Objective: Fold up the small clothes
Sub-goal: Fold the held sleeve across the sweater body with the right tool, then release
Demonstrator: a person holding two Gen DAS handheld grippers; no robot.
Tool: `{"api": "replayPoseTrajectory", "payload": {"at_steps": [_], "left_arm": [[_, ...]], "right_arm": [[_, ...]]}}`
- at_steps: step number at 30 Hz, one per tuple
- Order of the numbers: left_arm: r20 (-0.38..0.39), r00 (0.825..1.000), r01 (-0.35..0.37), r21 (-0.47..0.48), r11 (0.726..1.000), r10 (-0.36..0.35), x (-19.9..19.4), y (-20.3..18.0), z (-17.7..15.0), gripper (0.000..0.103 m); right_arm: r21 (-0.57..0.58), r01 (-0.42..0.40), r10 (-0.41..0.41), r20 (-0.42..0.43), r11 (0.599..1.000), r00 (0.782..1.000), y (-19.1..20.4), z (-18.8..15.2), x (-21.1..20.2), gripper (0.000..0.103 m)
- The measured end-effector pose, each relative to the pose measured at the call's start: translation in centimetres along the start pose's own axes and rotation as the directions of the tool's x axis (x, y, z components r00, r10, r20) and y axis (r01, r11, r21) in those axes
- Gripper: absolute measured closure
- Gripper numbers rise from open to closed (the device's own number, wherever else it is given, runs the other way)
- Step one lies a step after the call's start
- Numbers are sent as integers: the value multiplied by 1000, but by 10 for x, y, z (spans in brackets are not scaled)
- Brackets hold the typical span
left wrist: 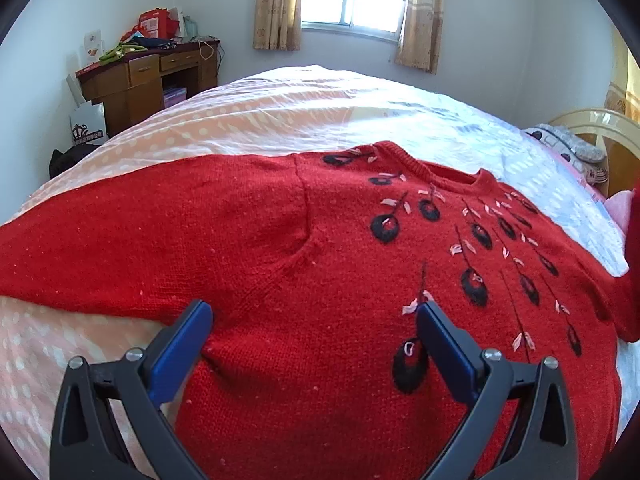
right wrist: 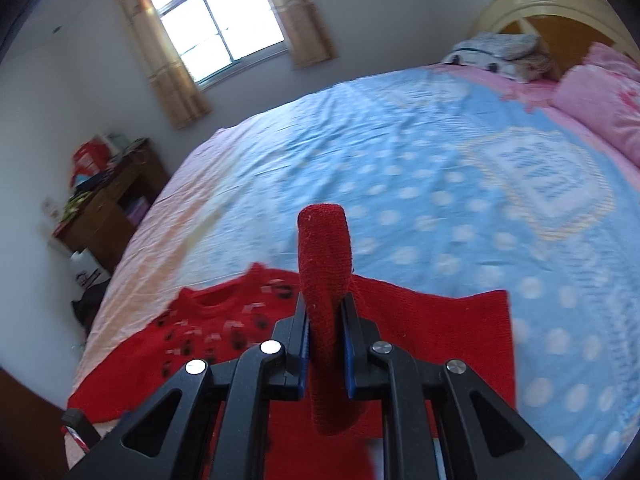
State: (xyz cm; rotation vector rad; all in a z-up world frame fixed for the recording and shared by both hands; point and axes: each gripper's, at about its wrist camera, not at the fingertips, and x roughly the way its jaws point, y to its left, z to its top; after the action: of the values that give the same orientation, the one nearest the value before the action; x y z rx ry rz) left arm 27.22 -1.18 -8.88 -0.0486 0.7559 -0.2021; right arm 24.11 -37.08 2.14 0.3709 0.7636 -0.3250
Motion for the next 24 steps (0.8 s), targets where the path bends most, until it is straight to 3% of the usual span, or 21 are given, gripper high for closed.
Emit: {"api": "replayPoseTrajectory", "payload": {"at_steps": [6, 11, 18, 24], "left_arm": [[17, 999, 29, -19, 999, -28, -2, 4, -1, 0], [33, 998, 52, -36, 998, -51, -5, 8, -3, 0], [53, 996, 77, -58, 995, -74, -7, 12, -4, 0], [73, 993, 100, -95, 990, -94, -10, 20, -5, 0]], "right_arm": [[-99, -160, 152, -80, 982, 985, 92, -26, 45, 90], [-179, -277, 244, -183, 944, 952, 153, -52, 85, 90], [-228, -450, 367, -326, 864, 871, 196, -71, 124, 90], [-104, -593, 493, -451, 799, 744, 210, -91, 162, 90]]}}
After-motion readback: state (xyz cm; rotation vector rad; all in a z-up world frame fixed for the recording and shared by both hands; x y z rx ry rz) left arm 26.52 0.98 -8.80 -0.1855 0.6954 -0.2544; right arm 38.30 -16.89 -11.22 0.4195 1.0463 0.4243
